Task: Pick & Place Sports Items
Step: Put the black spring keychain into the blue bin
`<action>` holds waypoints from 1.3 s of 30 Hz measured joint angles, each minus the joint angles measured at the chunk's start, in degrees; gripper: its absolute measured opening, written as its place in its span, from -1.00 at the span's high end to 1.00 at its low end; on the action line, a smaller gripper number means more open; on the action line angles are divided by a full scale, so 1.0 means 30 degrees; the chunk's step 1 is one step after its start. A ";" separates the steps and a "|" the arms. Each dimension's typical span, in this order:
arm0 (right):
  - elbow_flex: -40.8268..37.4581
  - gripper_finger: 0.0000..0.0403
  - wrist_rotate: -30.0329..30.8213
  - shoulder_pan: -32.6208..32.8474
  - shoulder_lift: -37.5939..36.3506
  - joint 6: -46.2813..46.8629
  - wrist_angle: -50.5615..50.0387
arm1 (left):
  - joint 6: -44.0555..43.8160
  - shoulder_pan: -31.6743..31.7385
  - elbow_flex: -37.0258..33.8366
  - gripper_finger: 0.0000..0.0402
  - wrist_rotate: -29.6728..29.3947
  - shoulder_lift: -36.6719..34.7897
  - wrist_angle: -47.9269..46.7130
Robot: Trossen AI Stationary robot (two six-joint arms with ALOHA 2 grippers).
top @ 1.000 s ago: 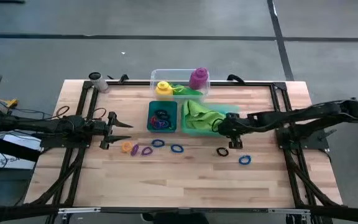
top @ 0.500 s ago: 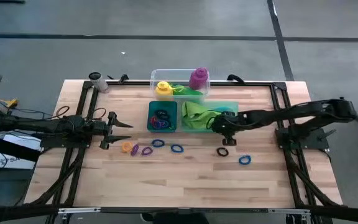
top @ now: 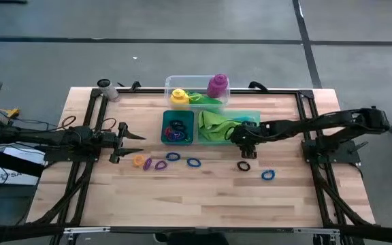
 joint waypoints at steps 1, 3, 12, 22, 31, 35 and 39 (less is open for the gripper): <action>0.0000 0.09 0.0021 0.0000 -0.0061 0.0000 0.0000 | 0.0000 -0.0006 0.0001 -0.18 -0.0001 -0.0001 -0.0007; 0.0000 0.01 0.0047 0.0000 -0.0311 0.0007 0.0000 | 0.0000 -0.0006 0.0000 -0.18 -0.0001 -0.0001 -0.0007; 0.0464 -0.06 -0.0214 0.0044 -0.2386 0.1025 -0.0880 | 0.0000 0.0000 0.0000 -0.18 -0.0007 0.0000 -0.0007; 0.0554 0.02 -0.4847 0.1227 -0.4887 0.3807 -0.2273 | 0.0000 -0.0007 0.0000 -0.18 -0.0003 -0.0004 0.0000; 0.0554 0.15 -0.4402 0.4072 -0.4266 0.5457 -0.2135 | -0.0005 0.0000 0.0000 -0.18 0.0000 -0.0007 -0.0005; 0.0554 0.21 -0.2370 0.5487 -0.3539 0.5464 -0.2088 | 0.0000 0.0000 0.0007 -0.18 0.0000 -0.0007 0.0000; 0.0554 0.27 -0.0930 0.6476 -0.2555 0.5457 -0.2045 | 0.0000 -0.0007 0.0000 -0.18 -0.0004 -0.0004 0.0000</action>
